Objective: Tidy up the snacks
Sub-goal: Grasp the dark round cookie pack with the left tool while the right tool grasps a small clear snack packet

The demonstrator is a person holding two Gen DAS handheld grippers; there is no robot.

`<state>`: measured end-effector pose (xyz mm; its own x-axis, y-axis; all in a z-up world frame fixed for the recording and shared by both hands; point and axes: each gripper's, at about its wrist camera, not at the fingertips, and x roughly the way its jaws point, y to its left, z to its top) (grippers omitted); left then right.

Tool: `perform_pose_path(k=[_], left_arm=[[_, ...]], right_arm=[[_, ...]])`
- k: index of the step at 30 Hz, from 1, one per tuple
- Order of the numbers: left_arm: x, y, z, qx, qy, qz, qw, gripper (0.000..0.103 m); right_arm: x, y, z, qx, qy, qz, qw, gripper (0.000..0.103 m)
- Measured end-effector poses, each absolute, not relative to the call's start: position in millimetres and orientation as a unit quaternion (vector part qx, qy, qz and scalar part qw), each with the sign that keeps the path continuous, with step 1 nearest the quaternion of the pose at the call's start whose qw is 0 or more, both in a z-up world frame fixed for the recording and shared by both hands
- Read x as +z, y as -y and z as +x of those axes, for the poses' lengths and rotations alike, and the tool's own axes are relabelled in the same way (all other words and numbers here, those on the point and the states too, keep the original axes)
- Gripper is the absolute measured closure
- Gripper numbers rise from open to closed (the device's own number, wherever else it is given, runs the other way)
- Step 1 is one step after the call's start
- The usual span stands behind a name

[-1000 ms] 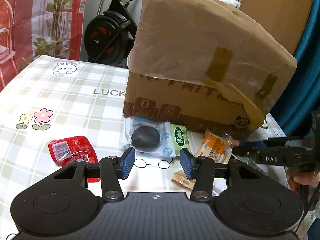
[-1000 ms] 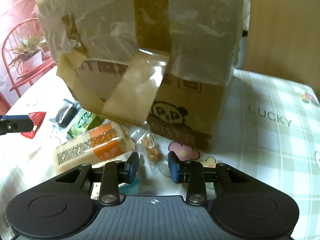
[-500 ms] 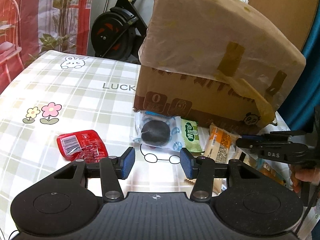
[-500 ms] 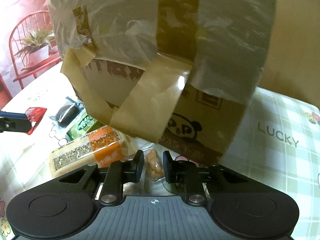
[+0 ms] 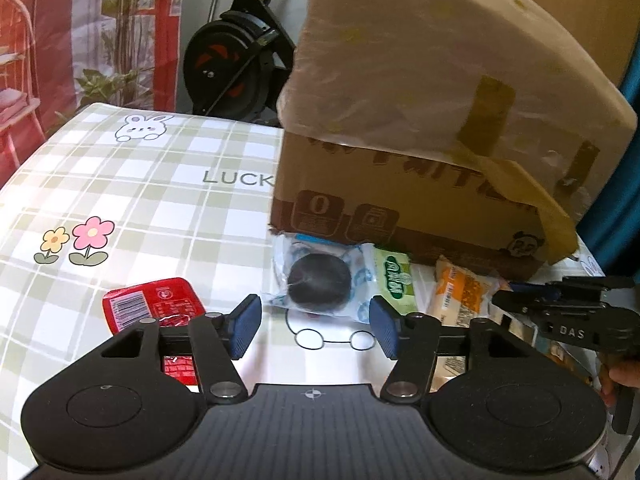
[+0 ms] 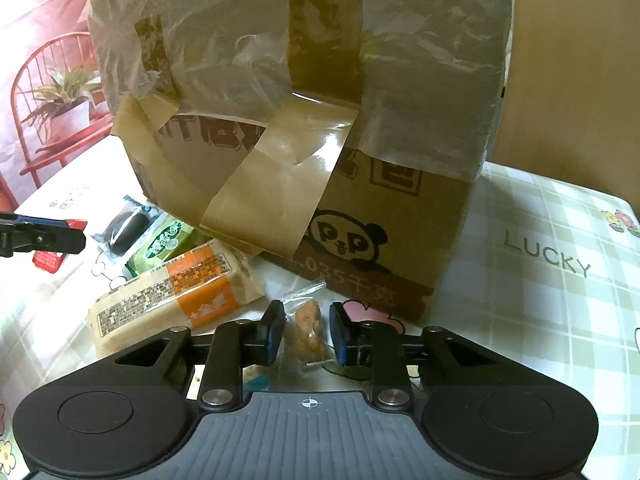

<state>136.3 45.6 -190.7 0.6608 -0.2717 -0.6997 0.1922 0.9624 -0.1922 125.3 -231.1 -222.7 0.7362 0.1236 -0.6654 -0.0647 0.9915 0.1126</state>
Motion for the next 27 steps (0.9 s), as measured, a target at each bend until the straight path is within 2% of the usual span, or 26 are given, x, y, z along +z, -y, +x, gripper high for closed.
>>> perform_pose_path(k=[3,7,16,21,24,25,27], left_arm=[[-191.7,-46.8,142.6,-0.124,-0.394,-0.050,0.909,0.040],[-191.3,-40.3,153.9,-0.121,-0.387,-0.040,0.913,0.033],[-206.5,-21.4,179.3,-0.118,-0.405,-0.016,0.907,0.031],[-213.4,-24.4,182.8,-0.105,-0.406,-0.037,0.907,0.020],[-212.3,-25.7,181.2,-0.107,-0.412,-0.041,0.904,0.023],[-211.0,-26.1,178.8,-0.112,-0.413,-0.044,0.903,0.033],[-208.6,-27.4,172.8,-0.107,-0.408,-0.039,0.906,0.040]], right_arm=[[-224.5,230.0,120.2,0.049,-0.350,0.039,0.935,0.085],[-231.0,237.7,108.3,0.039,-0.329,0.068,0.941,0.086],[-236.8,247.0,93.6,0.023,-0.301,0.099,0.948,0.087],[-238.6,248.2,93.2,0.026,-0.299,0.103,0.948,0.087],[-239.8,248.7,92.5,0.026,-0.298,0.106,0.948,0.087],[-239.8,248.9,92.3,0.026,-0.298,0.106,0.948,0.087],[-239.6,248.1,91.5,0.025,-0.297,0.108,0.948,0.087]])
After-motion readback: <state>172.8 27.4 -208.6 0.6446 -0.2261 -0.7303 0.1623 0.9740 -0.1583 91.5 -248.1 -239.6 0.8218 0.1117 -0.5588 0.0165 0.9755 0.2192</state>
